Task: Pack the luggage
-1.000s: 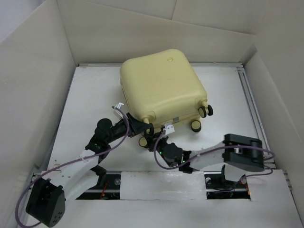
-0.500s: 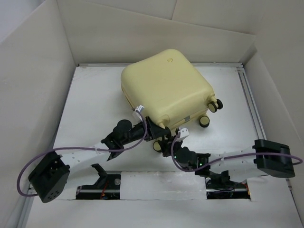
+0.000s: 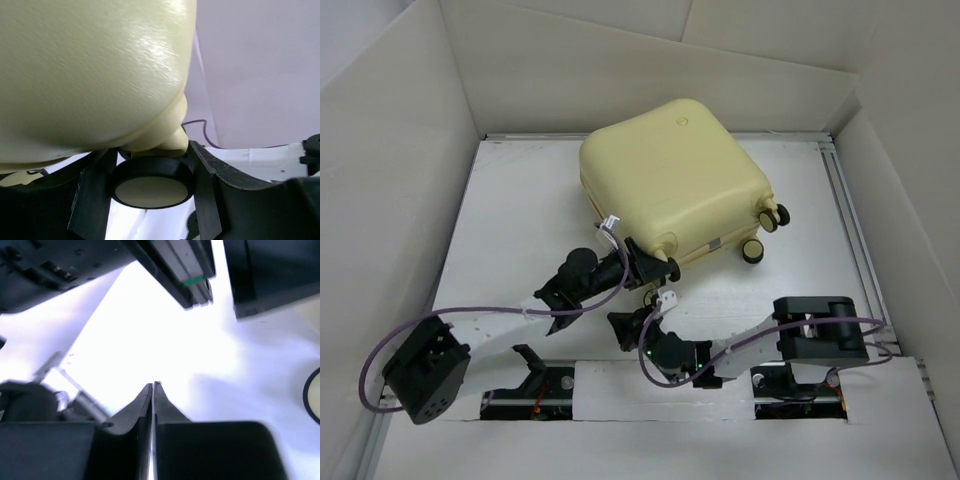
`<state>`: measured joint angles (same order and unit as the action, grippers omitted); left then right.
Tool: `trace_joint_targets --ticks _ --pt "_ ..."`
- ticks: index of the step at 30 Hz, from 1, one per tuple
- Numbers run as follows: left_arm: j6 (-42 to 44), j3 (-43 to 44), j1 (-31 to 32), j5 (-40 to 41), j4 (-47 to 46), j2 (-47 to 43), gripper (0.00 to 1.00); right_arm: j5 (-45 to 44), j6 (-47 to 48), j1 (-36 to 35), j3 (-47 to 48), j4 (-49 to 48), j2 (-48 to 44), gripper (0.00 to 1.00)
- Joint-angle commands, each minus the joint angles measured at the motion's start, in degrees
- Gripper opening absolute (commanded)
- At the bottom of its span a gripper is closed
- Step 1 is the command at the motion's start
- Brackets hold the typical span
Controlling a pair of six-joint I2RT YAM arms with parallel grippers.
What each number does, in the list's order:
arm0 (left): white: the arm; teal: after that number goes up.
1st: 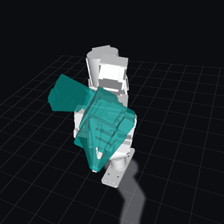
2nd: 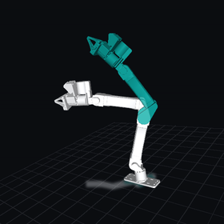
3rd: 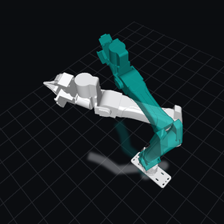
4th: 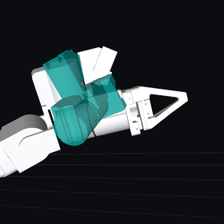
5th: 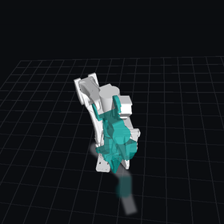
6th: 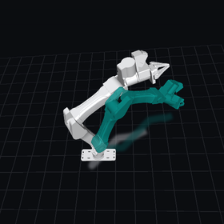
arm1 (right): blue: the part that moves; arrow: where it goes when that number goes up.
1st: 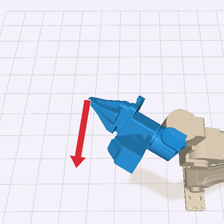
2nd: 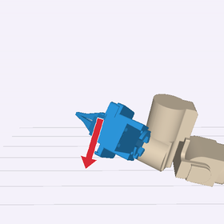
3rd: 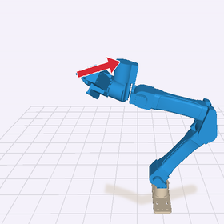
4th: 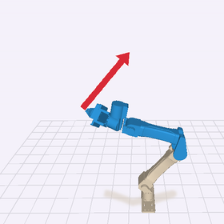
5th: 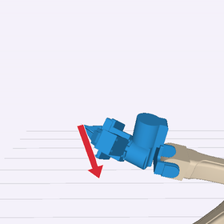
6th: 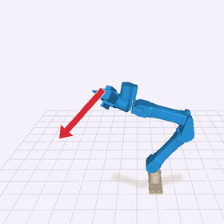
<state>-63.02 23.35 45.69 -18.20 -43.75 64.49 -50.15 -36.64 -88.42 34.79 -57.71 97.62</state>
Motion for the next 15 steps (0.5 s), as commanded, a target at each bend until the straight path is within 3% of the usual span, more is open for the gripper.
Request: trace_joint_targets --ticks 1,2,3,5,7,8,9,11,15 --pt "6.40 8.19 0.37 2.28 -4.09 -10.33 0.00 3.30 0.96 0.00 -0.95 -4.09 -4.63 0.16" --pt "7.73 9.33 0.36 2.29 1.24 -11.13 0.03 3.30 0.96 0.00 -0.95 -1.38 -5.77 0.25" --pt "9.13 11.69 -0.42 3.07 4.43 -11.84 0.21 2.78 -0.26 -0.78 -0.95 7.26 -8.48 0.38" --pt "13.60 13.64 -2.26 5.27 10.84 -14.81 0.41 -0.98 -2.81 -2.98 0.36 18.11 -11.30 0.42" --pt "17.65 16.09 -2.88 11.20 19.54 -17.72 0.54 -2.92 -7.88 -4.73 1.16 32.22 -15.43 0.43" --pt "19.50 16.98 -2.89 13.86 22.97 -20.95 0.54 -4.68 -9.74 -6.05 1.16 36.66 -16.75 0.43" --pt "23.96 18.29 -2.89 21.81 32.40 -26.12 0.57 -5.21 -14.90 -6.67 1.68 49.93 -21.81 0.44" --pt "24.52 18.31 -2.89 23.89 34.93 -29.49 0.57 -5.22 -14.95 -6.68 1.69 51.89 -23.08 0.46" --pt "25.31 15.15 -2.89 27.34 42.76 -36.97 0.50 -5.22 -15.56 -7.20 1.69 59.19 -29.41 0.59"
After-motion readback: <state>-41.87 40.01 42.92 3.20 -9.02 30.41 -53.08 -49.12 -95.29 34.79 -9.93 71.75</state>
